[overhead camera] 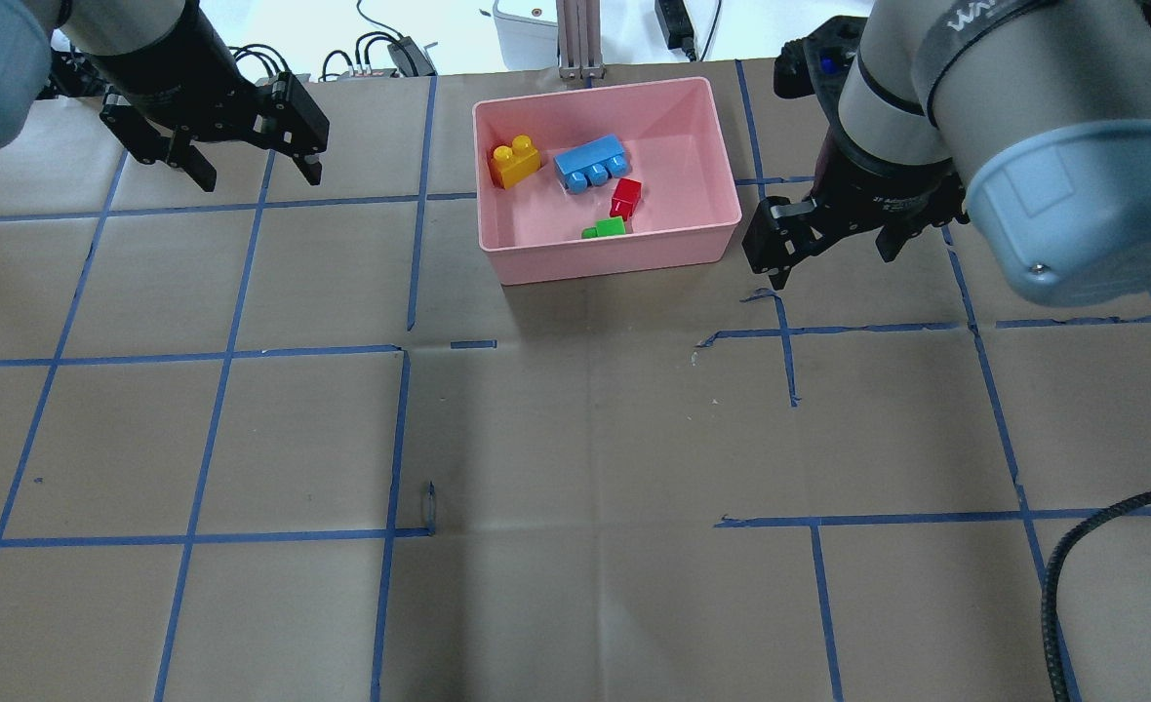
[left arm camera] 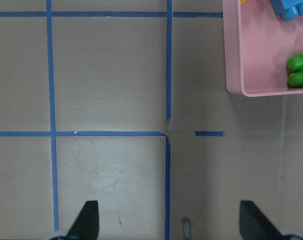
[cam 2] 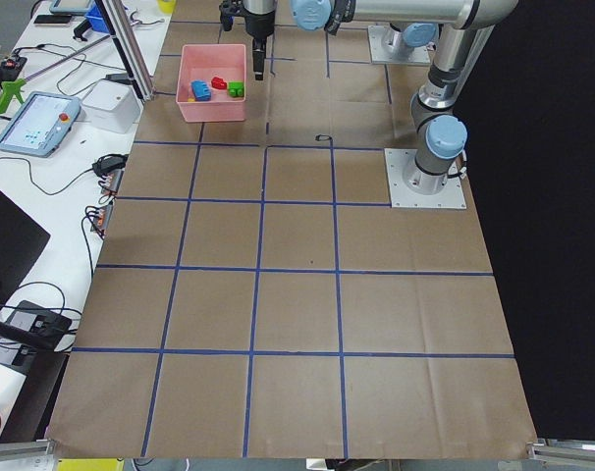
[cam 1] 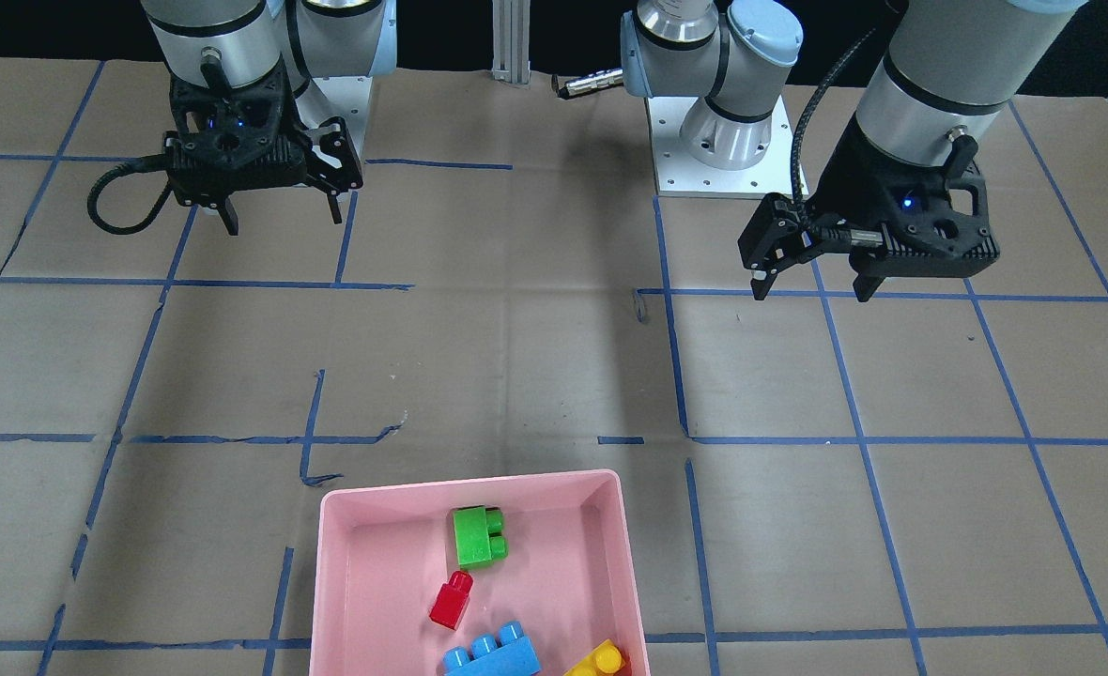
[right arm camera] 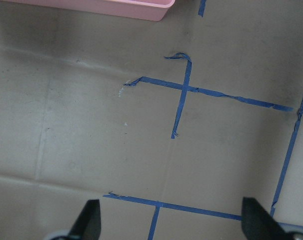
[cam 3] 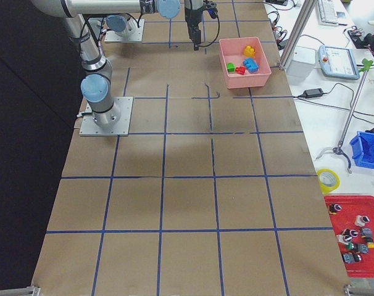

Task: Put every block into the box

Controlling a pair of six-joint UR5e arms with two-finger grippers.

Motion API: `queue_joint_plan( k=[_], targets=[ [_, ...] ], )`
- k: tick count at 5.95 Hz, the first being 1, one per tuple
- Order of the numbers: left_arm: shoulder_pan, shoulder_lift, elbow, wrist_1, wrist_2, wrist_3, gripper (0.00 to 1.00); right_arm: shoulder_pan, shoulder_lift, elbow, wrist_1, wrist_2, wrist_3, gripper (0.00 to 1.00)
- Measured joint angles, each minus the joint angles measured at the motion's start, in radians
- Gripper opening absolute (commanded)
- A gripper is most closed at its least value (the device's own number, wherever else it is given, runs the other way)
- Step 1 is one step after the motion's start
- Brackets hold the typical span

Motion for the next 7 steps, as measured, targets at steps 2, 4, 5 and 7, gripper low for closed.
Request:
queue_joint_plan(
  k=[2, 4, 5, 7],
  targets=[
    [-0.001, -0.003, 0.007, 0.001, 0.000, 0.000, 1.00, 0.001, 0.000, -0.002, -0.001, 0.001, 0.000, 1.00],
    [-0.001, -0.004, 0.005, 0.001, 0.000, 0.000, 1.00, 0.002, -0.001, -0.003, 0.000, 0.003, 0.000, 1.00],
    [-0.001, -0.004, 0.002, 0.001, 0.000, 0.001, 1.00, 0.003, -0.001, -0.005, 0.000, 0.007, 0.000, 1.00],
    [0.000, -0.004, -0.003, 0.002, 0.000, 0.001, 1.00, 0.004, 0.006, -0.025, 0.000, 0.028, 0.001, 1.00]
  ],
)
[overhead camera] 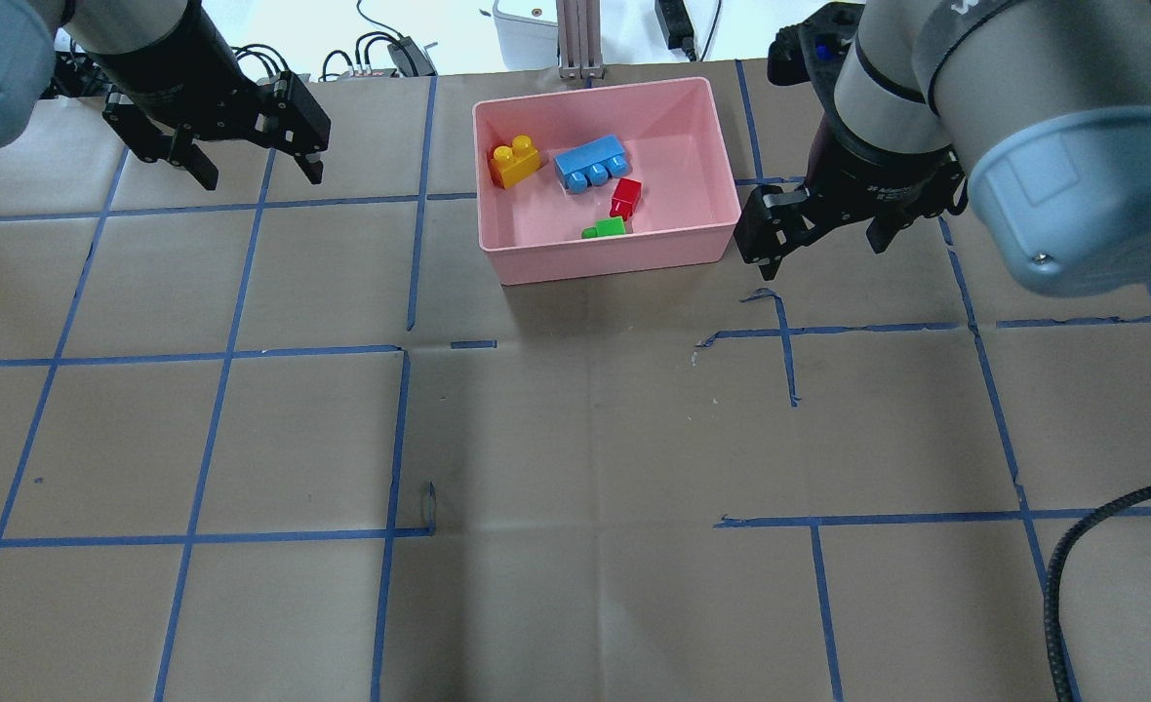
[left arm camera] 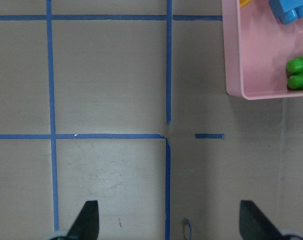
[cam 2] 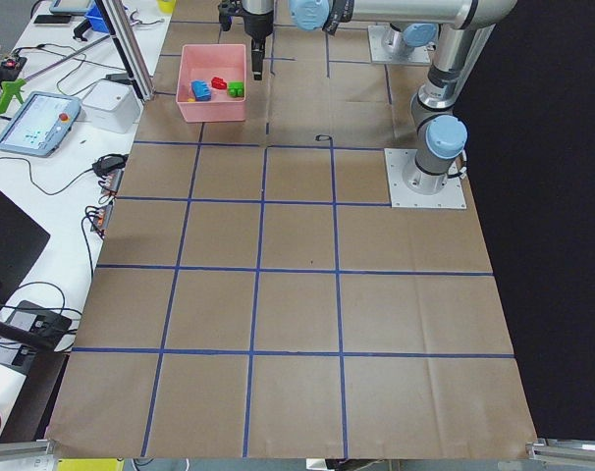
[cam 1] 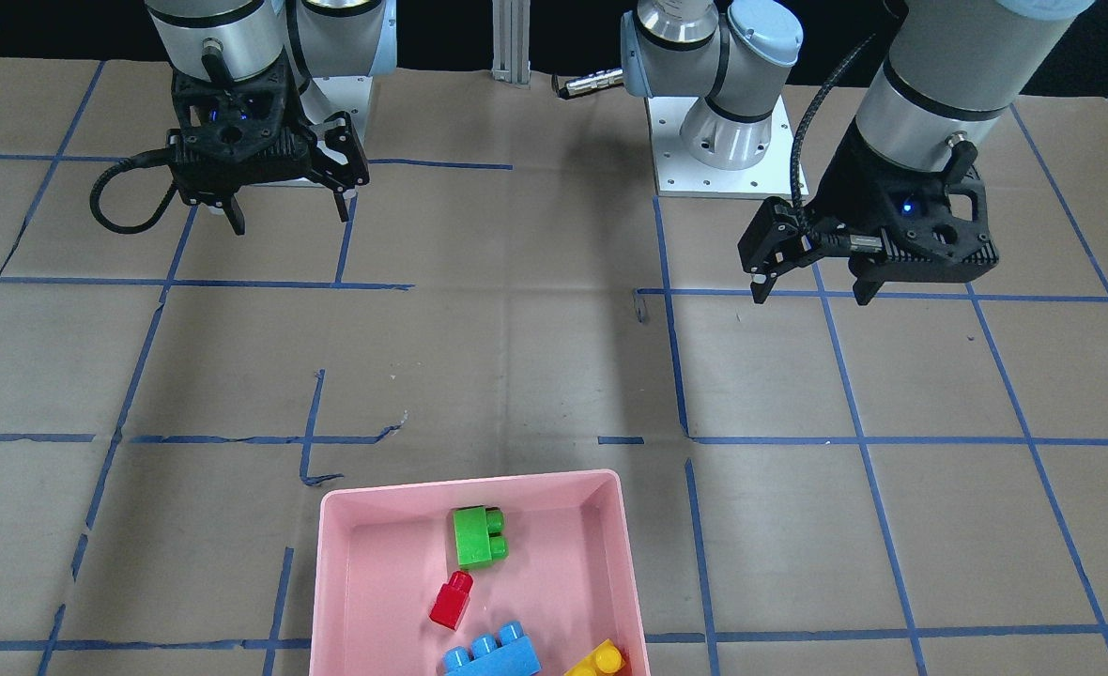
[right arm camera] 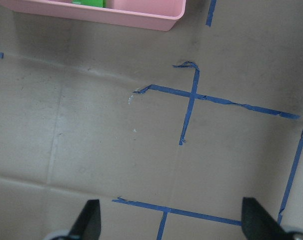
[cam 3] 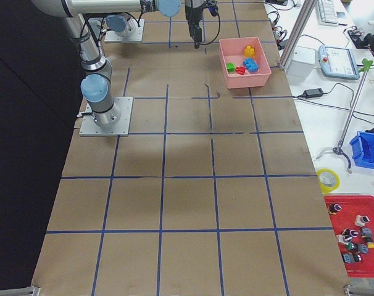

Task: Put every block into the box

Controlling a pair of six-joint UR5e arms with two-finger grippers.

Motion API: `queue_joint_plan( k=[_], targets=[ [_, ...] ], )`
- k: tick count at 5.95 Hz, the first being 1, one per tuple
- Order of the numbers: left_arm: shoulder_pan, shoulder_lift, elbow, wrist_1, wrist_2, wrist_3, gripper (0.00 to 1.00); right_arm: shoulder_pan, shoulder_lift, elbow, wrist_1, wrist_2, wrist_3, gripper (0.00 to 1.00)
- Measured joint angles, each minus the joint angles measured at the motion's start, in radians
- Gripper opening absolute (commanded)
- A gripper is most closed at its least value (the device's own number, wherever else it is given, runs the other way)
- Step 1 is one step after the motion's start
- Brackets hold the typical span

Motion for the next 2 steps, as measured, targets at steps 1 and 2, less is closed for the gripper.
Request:
queue_joint_plan(
  k=[1, 2],
  targets=[
    [0.000, 0.002, -0.003, 0.000, 0.000, 0.001, 1.00, 0.000, 0.002, -0.006, 0.000, 0.004, 0.000, 1.00],
    [0.000, 0.003, -0.005, 0.000, 0.000, 0.001, 1.00, 0.000, 0.004, -0.008, 0.000, 0.006, 0.000, 1.00]
  ],
)
